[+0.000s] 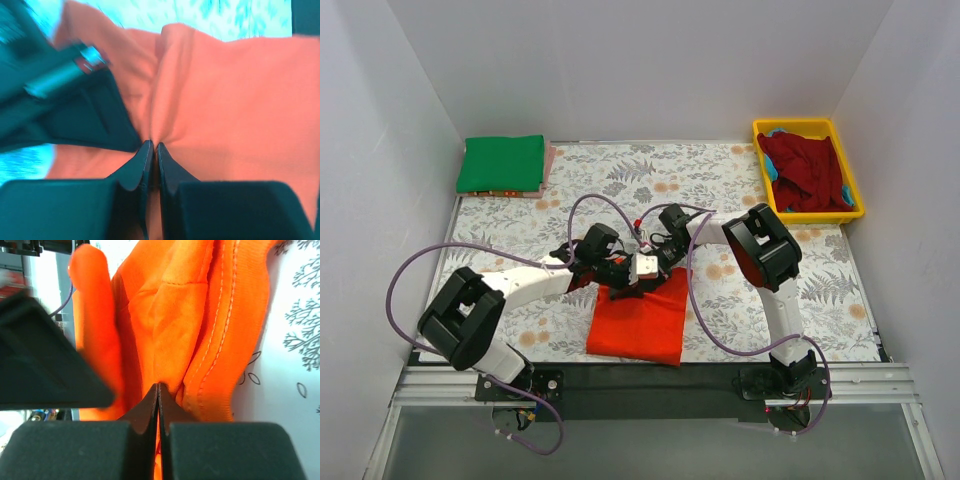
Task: Fold and stack the t-shirts
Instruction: Fold the tshirt
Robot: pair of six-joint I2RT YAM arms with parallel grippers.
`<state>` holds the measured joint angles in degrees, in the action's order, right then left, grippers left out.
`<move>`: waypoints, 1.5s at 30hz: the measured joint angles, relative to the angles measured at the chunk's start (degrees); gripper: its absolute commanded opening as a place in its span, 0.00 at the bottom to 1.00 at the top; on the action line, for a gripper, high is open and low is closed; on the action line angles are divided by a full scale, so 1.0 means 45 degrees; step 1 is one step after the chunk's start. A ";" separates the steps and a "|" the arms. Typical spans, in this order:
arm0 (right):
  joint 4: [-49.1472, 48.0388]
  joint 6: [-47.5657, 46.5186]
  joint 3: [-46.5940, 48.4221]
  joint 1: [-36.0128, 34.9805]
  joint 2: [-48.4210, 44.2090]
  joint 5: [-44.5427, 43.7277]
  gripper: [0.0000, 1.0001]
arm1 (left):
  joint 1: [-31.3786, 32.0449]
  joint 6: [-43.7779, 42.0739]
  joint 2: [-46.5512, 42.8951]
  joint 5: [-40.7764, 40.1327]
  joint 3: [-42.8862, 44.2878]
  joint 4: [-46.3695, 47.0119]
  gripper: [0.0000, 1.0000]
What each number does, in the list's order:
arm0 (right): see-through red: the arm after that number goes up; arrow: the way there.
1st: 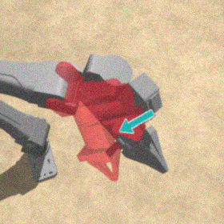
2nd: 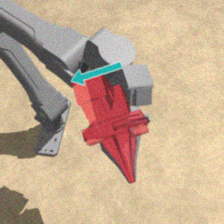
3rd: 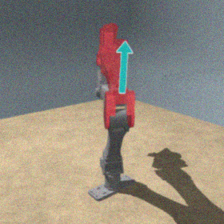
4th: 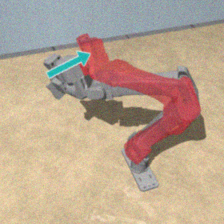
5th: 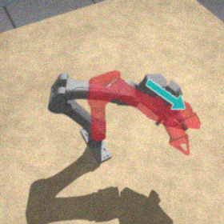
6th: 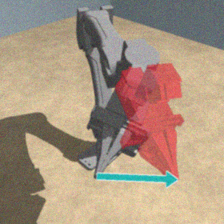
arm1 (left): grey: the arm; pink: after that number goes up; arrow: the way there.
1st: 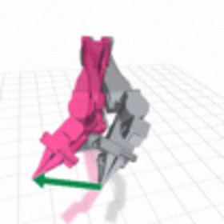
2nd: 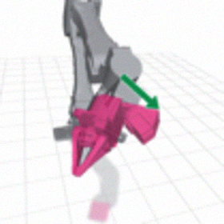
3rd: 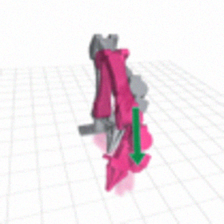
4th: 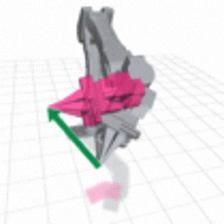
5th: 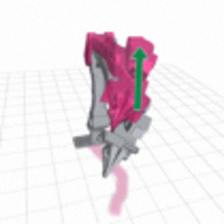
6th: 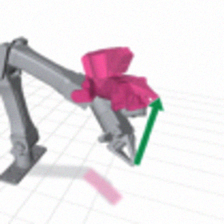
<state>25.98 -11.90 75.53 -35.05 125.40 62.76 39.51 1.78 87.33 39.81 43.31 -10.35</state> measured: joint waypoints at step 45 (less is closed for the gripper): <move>0.4629 -0.4182 0.3036 0.0053 0.1904 0.0627 0.01 | -0.0311 -0.2681 -0.1836 -0.0865 -0.0675 0.1953 0.00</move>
<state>46.81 -30.72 89.19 -34.81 133.97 65.58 38.11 -10.28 79.07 35.92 40.27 -1.56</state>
